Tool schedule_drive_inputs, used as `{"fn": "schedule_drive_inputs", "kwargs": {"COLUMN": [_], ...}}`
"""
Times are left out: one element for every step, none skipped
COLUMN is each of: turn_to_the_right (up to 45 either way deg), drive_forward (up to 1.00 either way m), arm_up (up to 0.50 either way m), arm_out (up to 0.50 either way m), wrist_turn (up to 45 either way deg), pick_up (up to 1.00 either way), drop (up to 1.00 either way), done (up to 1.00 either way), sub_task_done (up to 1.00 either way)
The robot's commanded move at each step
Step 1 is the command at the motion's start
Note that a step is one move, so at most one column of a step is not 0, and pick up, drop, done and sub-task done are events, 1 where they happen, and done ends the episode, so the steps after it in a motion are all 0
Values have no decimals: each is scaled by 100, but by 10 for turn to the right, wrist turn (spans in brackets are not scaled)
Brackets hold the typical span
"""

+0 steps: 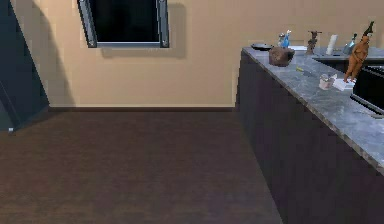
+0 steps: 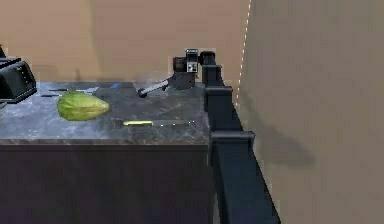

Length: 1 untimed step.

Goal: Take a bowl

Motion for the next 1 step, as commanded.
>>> {"fn": "schedule_drive_inputs", "kwargs": {"turn_to_the_right": [0], "drive_forward": [0], "arm_up": [0], "arm_out": [0], "wrist_turn": [0], "pick_up": [0], "drop": [0], "done": [100], "sub_task_done": [0]}}
